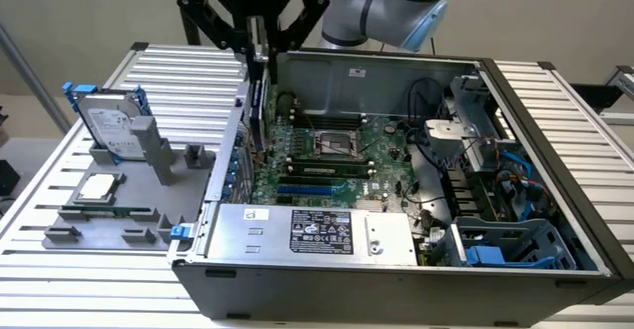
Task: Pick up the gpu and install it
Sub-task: 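Pick up the gpu and move the gpu toward the slot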
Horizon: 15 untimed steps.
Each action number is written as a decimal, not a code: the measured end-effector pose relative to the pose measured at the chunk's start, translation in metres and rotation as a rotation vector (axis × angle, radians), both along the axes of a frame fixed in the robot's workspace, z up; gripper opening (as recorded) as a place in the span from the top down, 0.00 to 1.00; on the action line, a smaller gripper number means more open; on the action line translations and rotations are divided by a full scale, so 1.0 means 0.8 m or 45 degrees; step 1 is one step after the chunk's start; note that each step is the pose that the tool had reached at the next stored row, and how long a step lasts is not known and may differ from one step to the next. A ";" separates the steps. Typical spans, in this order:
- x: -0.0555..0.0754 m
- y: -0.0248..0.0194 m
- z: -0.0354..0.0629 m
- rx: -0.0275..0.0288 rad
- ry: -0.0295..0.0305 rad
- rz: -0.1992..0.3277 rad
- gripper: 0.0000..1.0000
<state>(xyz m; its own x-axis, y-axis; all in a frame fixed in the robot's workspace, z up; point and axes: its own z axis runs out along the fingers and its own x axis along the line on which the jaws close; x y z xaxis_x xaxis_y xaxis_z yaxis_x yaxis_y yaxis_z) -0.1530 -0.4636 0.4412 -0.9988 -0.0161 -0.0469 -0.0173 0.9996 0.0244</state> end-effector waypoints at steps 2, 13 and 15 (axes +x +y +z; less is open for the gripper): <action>0.011 -0.0001 -0.004 -0.0003 0.0003 0.000 1.00; 0.074 0.0000 -0.023 -0.0016 0.0099 0.000 1.00; 0.085 0.0014 -0.027 -0.0019 0.0140 0.000 1.00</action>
<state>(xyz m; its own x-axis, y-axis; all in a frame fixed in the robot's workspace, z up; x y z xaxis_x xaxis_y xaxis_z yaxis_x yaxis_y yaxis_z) -0.0847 -0.4625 0.4197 -0.9992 -0.0162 -0.0359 -0.0171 0.9996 0.0231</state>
